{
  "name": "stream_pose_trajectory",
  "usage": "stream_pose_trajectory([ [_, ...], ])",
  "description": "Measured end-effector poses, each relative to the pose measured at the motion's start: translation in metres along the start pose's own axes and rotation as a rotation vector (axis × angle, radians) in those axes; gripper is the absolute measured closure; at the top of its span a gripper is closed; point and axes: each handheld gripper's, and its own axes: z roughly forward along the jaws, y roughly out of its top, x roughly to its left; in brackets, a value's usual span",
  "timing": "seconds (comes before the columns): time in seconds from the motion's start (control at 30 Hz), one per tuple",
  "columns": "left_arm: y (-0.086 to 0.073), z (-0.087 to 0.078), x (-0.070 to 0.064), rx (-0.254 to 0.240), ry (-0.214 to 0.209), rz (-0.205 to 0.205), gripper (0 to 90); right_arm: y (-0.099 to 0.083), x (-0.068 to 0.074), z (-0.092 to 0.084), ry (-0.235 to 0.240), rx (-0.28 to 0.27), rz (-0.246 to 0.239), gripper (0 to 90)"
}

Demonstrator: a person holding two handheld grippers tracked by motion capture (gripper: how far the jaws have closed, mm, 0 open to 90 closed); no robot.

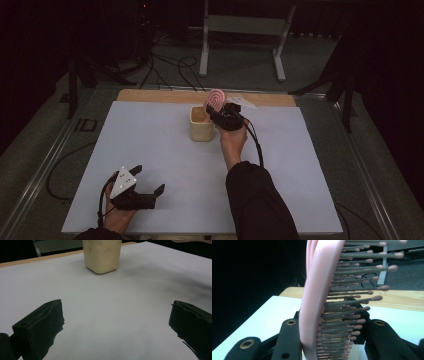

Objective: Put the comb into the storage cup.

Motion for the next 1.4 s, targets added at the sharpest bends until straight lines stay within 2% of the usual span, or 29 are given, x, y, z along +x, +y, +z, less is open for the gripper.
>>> stream_pose_trajectory([
  [0.2, 0.0, 0.001, -0.001, 0.003, -0.002, 0.004, 0.2, -0.004, 0.0, 0.001, 0.023, 0.005, 0.002, 57.9],
  [0.47, 0.0, 0.001, -0.001, 0.005, -0.002, 0.005, 0.2, -0.005, -0.002, 0.0, 0.027, -0.001, 0.005, 57.1],
  [0.77, 0.0, 0.002, -0.002, 0.009, -0.006, 0.008, 0.2, -0.008, -0.006, -0.005, 0.046, -0.007, 0.017, 45.2],
  [0.97, 0.001, 0.004, -0.003, 0.012, -0.011, 0.011, 0.2, -0.011, -0.003, -0.009, 0.08, 0.012, -0.018, 36.5],
  [1.13, 0.001, 0.004, -0.003, 0.01, -0.013, 0.012, 0.2, -0.013, 0.002, -0.011, 0.058, 0.035, -0.051, 22.8],
  [1.4, 0.001, 0.005, -0.003, 0.011, -0.013, 0.013, 0.2, -0.017, 0.002, -0.015, 0.066, 0.067, -0.067, 13.9],
])
